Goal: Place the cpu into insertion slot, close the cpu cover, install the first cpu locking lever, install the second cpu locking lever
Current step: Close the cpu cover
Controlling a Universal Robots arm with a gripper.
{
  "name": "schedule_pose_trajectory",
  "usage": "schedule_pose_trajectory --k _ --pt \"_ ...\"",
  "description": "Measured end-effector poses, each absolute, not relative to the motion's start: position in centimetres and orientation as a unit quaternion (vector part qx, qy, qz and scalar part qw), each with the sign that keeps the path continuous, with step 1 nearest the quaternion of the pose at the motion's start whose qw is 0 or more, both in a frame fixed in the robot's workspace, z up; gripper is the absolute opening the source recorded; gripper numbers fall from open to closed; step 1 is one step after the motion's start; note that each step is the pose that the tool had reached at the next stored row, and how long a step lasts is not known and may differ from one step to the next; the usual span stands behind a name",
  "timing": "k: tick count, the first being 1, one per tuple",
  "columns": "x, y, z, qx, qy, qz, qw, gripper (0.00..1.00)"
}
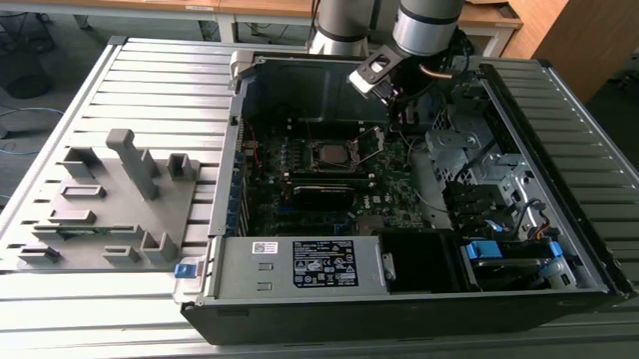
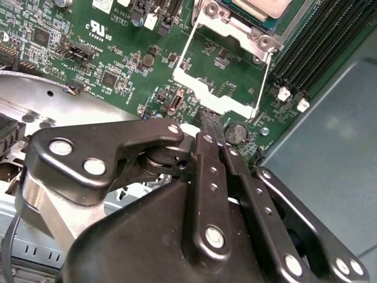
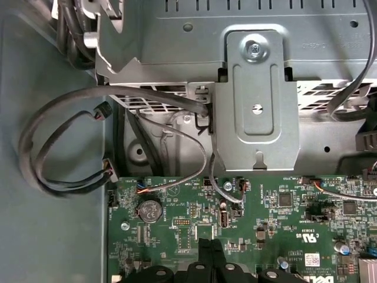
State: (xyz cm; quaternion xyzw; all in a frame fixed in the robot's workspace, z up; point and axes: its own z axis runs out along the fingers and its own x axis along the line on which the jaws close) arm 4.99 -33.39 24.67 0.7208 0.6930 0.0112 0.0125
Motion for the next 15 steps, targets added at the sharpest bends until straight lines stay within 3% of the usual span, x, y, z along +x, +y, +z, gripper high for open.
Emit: schedule_pose_trajectory --k 15 --pt "4.82 -33.39 24.26 0.721 0.693 0.011 0.013 0.11"
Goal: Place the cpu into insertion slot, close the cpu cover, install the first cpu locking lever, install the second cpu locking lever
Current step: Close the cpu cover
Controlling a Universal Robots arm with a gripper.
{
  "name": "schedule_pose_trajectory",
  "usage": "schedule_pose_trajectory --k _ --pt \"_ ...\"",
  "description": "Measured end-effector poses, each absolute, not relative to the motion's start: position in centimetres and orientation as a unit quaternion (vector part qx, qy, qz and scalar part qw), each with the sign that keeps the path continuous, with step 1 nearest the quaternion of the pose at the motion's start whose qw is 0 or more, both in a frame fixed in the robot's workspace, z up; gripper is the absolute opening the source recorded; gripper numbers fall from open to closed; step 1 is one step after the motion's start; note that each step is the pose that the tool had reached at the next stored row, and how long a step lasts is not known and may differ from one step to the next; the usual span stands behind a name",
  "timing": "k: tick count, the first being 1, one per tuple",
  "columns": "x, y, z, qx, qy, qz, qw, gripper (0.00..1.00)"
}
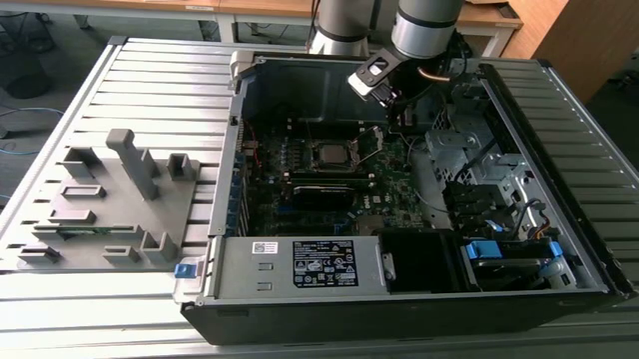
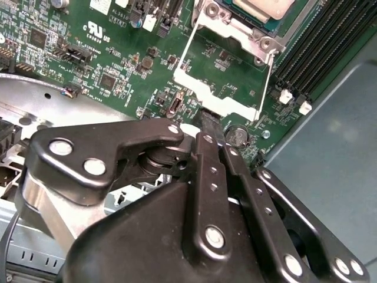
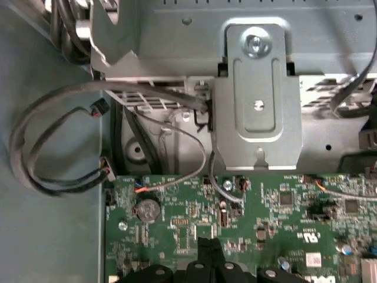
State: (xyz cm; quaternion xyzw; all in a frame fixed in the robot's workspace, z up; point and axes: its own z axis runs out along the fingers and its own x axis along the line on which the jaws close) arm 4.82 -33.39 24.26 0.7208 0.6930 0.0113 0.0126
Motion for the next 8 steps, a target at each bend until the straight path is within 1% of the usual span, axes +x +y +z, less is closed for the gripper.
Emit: schedule_pose_trajectory --k 8 --pt "2.6 -33.4 24.3 0.721 0.693 0.016 0.017 0.11"
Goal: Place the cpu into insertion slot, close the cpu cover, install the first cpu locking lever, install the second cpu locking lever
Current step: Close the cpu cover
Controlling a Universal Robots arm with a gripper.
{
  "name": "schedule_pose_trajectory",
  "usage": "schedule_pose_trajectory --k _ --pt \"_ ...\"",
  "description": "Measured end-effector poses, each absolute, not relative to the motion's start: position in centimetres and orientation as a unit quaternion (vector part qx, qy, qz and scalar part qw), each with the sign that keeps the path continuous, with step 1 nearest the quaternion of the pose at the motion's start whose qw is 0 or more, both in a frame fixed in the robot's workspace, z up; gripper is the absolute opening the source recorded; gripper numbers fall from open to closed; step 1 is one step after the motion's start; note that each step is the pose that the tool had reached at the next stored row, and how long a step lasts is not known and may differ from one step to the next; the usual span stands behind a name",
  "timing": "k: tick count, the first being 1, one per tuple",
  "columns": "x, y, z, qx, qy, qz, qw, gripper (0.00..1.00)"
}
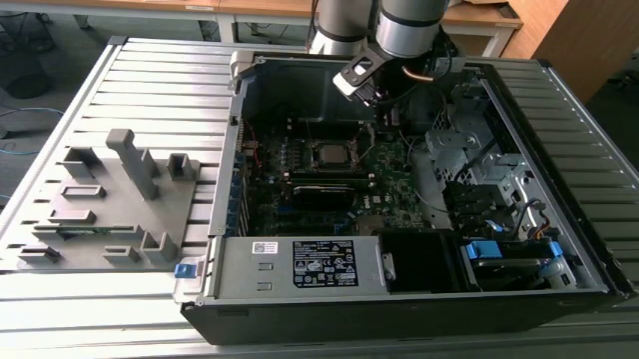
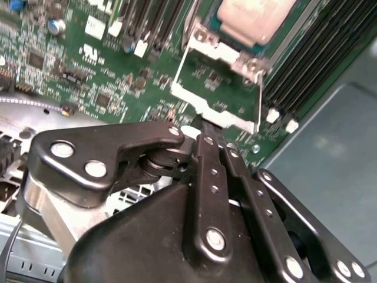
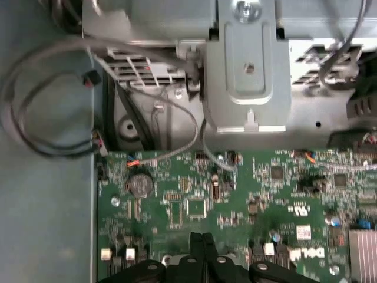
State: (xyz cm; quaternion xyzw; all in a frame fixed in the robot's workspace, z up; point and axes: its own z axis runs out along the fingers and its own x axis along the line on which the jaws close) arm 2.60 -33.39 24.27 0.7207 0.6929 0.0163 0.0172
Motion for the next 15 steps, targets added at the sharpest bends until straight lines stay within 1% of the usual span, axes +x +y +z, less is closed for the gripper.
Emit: schedule_pose_trajectory --k 9,15 --pt "-0.2 -33.4 24.3 0.721 0.693 0.024 0.022 0.11" --pt "-0.8 -33.4 24.3 0.720 0.693 0.025 0.023 0.11"
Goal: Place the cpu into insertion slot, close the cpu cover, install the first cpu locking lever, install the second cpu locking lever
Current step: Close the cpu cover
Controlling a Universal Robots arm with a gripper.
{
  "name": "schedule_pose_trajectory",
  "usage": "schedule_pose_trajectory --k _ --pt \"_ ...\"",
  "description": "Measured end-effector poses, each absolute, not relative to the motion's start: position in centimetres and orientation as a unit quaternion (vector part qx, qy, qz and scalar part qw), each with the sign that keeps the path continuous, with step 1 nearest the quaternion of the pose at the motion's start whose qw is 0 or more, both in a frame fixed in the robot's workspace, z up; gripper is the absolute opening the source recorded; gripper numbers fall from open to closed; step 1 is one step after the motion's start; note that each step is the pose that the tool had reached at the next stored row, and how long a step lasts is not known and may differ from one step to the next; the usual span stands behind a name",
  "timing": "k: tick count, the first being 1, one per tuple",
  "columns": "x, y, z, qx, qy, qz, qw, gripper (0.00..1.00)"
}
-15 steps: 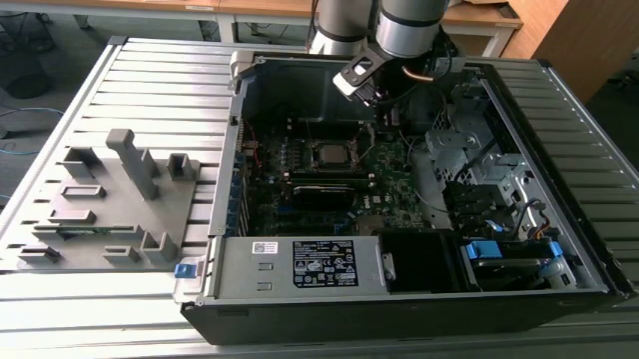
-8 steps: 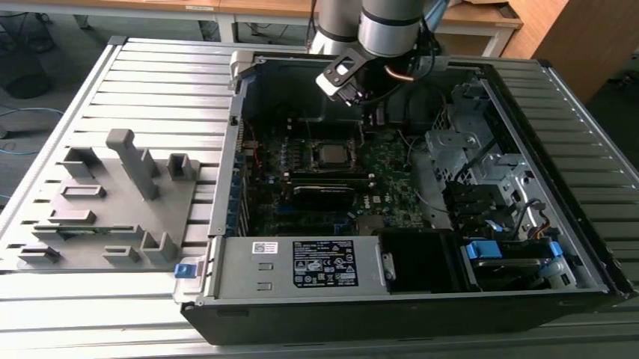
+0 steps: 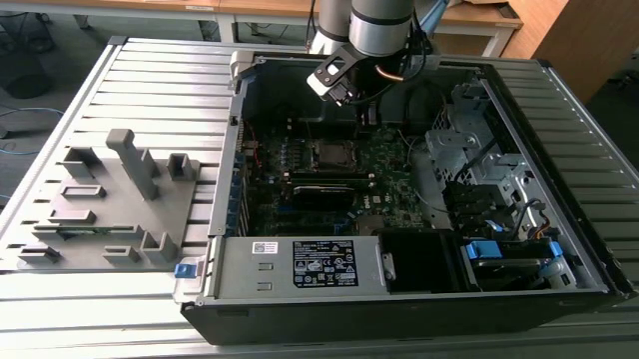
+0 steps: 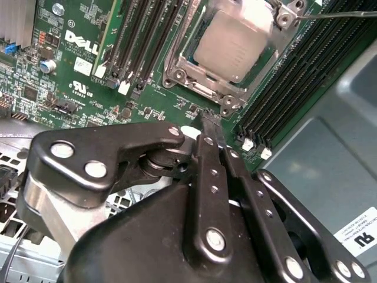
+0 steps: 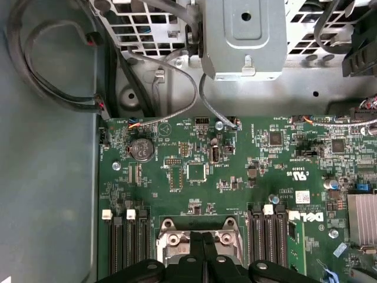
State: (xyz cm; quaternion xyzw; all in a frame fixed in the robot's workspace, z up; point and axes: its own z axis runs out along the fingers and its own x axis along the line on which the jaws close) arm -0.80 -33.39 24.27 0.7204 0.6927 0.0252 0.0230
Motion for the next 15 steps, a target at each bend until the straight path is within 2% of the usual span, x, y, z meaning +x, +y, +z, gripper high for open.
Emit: schedule_pose_trajectory --k 5,9,15 --pt "-0.81 -33.39 24.27 0.721 0.693 0.025 0.023 0.11" --pt "-0.81 -33.40 24.25 0.721 0.693 0.016 0.015 0.11" --pt "-0.81 -33.39 24.24 0.721 0.693 0.016 0.014 0.11"
